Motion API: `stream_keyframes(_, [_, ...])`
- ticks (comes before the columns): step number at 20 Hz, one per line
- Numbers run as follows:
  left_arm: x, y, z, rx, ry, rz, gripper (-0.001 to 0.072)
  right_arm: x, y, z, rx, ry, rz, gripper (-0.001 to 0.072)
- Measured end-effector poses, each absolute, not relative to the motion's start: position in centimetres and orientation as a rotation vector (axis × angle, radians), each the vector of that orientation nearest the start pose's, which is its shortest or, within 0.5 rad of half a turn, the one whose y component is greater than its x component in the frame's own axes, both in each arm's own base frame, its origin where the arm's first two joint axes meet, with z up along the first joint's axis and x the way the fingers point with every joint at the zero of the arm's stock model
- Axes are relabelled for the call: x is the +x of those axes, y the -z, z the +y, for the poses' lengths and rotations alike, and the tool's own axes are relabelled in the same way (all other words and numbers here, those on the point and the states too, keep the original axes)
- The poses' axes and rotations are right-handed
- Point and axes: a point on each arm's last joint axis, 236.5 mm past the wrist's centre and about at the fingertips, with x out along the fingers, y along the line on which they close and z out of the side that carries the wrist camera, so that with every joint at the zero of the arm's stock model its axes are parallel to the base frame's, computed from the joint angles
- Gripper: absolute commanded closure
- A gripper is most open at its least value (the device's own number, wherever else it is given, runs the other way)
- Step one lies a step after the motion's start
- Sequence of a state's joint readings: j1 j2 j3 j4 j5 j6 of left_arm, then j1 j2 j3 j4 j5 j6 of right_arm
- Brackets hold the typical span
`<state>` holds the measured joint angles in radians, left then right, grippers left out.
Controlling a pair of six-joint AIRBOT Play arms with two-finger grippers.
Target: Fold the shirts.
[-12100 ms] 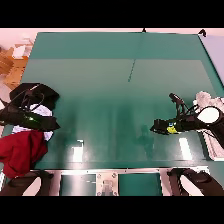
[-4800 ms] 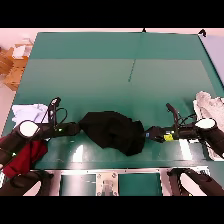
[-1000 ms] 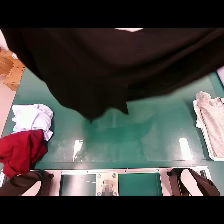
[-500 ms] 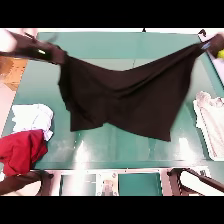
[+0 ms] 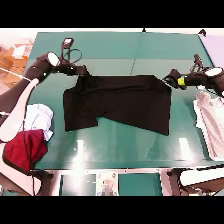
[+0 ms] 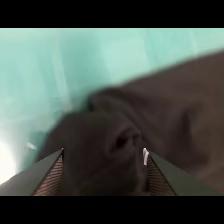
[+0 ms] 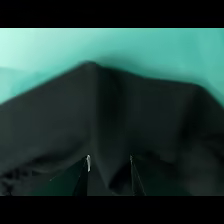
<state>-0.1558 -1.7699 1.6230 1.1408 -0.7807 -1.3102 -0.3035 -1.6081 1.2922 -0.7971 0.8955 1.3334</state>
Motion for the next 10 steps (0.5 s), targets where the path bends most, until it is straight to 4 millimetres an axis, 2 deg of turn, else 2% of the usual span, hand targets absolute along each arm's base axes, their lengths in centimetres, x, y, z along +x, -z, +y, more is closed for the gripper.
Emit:
stream_keyframes(2, [56.9, -2.5, -13.4, -0.132, 0.391, 0.915, 0.0129, 48.5, 1.3, -3.8, 0.768, -0.105, 1.038, 0.0448])
stream_keyframes(4, [56.7, -3.9, -9.6, -0.157, 0.369, 0.957, 0.013, 45.8, 0.8, -5.4, 0.798, -0.095, 1.078, 0.0448])
stream_keyframes(5, [56.2, -4.1, -7.2, -0.176, 0.351, 0.993, 0.013, 43.8, 0.9, -6.2, 0.805, -0.08, 1.109, 0.0446])
stream_keyframes(7, [54.7, -3.8, -3.1, -0.225, 0.319, 1.065, 0.013, 39.3, 1.5, -7.3, 0.829, -0.03, 1.162, 0.0353])
stream_keyframes(9, [52.8, -3.0, 0.1, -0.277, 0.307, 1.14, 0.013, 34.3, 3.2, -7.6, 0.884, 0.045, 1.233, 0.0348])
stream_keyframes(10, [52.0, -2.6, 1.0, -0.298, 0.312, 1.164, 0.013, 32.0, 4.2, -7.2, 0.922, 0.075, 1.266, 0.0348])
